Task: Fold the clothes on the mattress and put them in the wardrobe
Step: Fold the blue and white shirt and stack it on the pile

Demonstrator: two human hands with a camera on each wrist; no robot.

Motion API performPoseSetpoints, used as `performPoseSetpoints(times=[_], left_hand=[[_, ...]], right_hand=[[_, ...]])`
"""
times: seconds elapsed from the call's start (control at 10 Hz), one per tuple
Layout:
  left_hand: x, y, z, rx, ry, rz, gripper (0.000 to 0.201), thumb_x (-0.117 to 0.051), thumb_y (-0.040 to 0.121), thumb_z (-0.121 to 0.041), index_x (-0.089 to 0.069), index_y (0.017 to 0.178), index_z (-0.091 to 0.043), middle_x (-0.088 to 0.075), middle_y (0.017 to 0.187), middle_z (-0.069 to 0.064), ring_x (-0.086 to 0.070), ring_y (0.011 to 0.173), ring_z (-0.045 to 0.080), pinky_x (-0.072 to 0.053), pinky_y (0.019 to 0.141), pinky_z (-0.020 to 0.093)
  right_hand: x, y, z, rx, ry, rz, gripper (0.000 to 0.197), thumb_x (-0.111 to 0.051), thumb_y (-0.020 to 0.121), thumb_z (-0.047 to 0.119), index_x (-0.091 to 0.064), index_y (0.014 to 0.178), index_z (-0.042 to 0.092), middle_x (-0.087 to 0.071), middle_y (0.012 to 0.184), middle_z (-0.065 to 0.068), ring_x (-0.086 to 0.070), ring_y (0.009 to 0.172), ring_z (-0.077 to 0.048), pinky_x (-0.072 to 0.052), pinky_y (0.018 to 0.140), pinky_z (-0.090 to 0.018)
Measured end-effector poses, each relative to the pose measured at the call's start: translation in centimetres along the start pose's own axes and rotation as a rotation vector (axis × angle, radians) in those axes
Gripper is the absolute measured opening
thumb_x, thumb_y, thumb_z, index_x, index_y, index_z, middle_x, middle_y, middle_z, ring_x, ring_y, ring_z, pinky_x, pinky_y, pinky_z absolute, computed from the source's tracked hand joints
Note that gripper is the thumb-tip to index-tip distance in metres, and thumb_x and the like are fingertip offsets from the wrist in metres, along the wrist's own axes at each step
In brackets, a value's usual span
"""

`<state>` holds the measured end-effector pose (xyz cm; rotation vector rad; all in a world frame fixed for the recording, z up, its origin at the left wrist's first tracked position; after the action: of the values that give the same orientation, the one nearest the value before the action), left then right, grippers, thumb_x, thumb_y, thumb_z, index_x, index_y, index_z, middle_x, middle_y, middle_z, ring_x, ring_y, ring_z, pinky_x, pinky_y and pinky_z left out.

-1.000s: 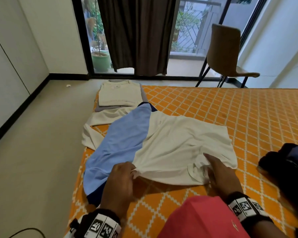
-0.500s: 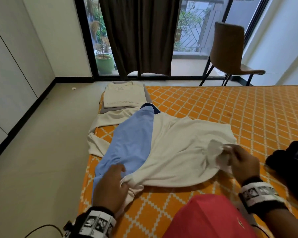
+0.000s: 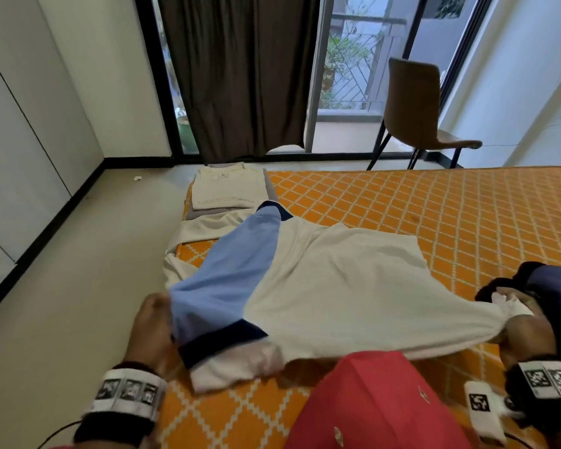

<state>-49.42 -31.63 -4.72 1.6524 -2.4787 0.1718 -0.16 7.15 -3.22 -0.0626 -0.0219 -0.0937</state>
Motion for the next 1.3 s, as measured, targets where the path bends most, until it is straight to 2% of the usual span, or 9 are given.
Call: performPoseSetpoints(times=[0.1, 0.2, 0.4, 0.6, 0.8, 0.9, 1.0, 1.1, 1.3], left_hand=[[0.5, -0.7, 0.3, 0.223, -0.532, 0.014, 0.029, -0.039, 0.101, -0.049, -0.055, 0.105, -0.025, -0.060, 0.104, -0.005, -0.061, 0.093, 0.013, -0.051, 0.083, 0.034], [-1.7, -3.2, 2.3, 0.270, 0.011, 0.456, 0.045, -0.069, 0.081, -0.051, -0.064, 0.106, -0.015, -0.068, 0.093, 0.009, -0.061, 0.076, 0.022, -0.051, 0.067, 0.034], [-1.5, -2.8, -0.1, 0.012, 0.258, 0.201, 0.015, -0.052, 0.100, -0.013, -0.065, 0.092, -0.012, -0.068, 0.097, 0.018, -0.058, 0.083, 0.023, -0.043, 0.071, 0.034], [5.5, -3.4, -7.9, -0.276, -0.556, -0.003, 0.027, -0.034, 0.106, -0.026, -0.061, 0.103, -0.027, -0.066, 0.101, -0.010, -0.063, 0.087, 0.003, -0.052, 0.079, 0.018], [3.6, -4.1, -5.9, -0.253, 0.153, -0.078, 0.030, -0.035, 0.105, -0.029, -0.046, 0.101, -0.002, -0.051, 0.091, 0.013, -0.050, 0.088, 0.025, -0.034, 0.070, 0.037], [3.8, -4.0, -6.3, -0.205, 0.160, -0.129, 0.027, -0.036, 0.106, -0.026, -0.047, 0.103, -0.002, -0.052, 0.100, 0.016, -0.050, 0.094, 0.026, -0.033, 0.075, 0.034], [3.0, -4.0, -6.3, -0.081, 0.083, 0.033, 0.040, -0.050, 0.098, -0.047, -0.055, 0.113, -0.009, -0.055, 0.118, 0.011, -0.049, 0.103, 0.022, -0.035, 0.085, 0.033], [2.1, -4.2, -2.4, 0.135, 0.746, 0.426, 0.099, -0.065, 0.062, -0.079, -0.051, 0.130, -0.009, -0.054, 0.133, 0.009, -0.052, 0.114, 0.024, -0.037, 0.087, 0.031], [1.7, -3.0, 0.7, 0.090, 1.118, 0.542, 0.051, -0.054, 0.097, -0.042, -0.052, 0.136, -0.010, -0.057, 0.135, 0.009, -0.053, 0.123, 0.025, -0.041, 0.092, 0.027]], right_hand=[[-0.2, -4.1, 4.4, 0.020, -0.079, 0.053, 0.033, -0.039, 0.098, -0.002, -0.050, 0.129, -0.001, -0.051, 0.081, -0.006, -0.045, 0.124, -0.048, -0.035, 0.082, -0.036], [-1.2, -5.4, 2.6, 0.076, -0.204, 0.275, 0.076, -0.047, 0.080, 0.071, -0.064, 0.117, 0.006, -0.063, 0.107, -0.021, -0.057, 0.106, -0.042, -0.042, 0.084, -0.043], [-1.2, -9.5, -2.9, -0.088, -0.575, 0.880, 0.025, -0.074, 0.082, 0.024, -0.072, 0.107, 0.026, -0.068, 0.115, 0.005, -0.062, 0.094, 0.007, -0.047, 0.085, -0.014], [4.2, -7.0, 2.0, 0.360, -0.583, 0.371, 0.037, -0.069, 0.085, 0.000, -0.075, 0.072, 0.034, -0.070, 0.081, 0.027, -0.060, 0.080, 0.014, -0.042, 0.067, -0.002], [4.5, -7.1, 2.8, 0.337, -0.458, 0.371, 0.029, -0.068, 0.084, -0.002, -0.074, 0.068, 0.021, -0.070, 0.074, 0.026, -0.057, 0.072, 0.018, -0.039, 0.065, 0.002], [4.0, -7.7, 2.9, 0.249, -0.284, 0.390, 0.006, -0.070, 0.080, 0.001, -0.071, 0.077, 0.005, -0.071, 0.091, -0.014, -0.058, 0.064, 0.009, -0.044, 0.059, -0.004], [3.9, -8.3, 1.9, 0.172, -0.209, 0.450, 0.026, -0.083, 0.056, 0.020, -0.068, 0.068, 0.002, -0.069, 0.075, -0.009, -0.061, 0.068, -0.009, -0.048, 0.052, -0.012], [2.9, -9.6, 0.5, 0.166, -0.384, 0.593, 0.056, -0.094, 0.044, 0.041, -0.066, 0.071, 0.002, -0.060, 0.058, -0.005, -0.054, 0.053, -0.011, -0.042, 0.048, -0.014], [-0.4, -10.3, -4.3, 0.252, -1.093, 0.853, 0.012, -0.076, 0.078, 0.047, -0.065, 0.082, 0.043, -0.072, 0.093, 0.005, -0.065, 0.087, -0.012, -0.045, 0.074, -0.026]])
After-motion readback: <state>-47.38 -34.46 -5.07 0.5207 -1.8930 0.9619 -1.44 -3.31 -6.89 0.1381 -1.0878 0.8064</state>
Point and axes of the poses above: each hand's wrist, its own y-axis towards the middle knuckle, its own x-axis out of the back of the hand, z = x × y, the point moved 6 cm from there along y, towards the middle knuckle
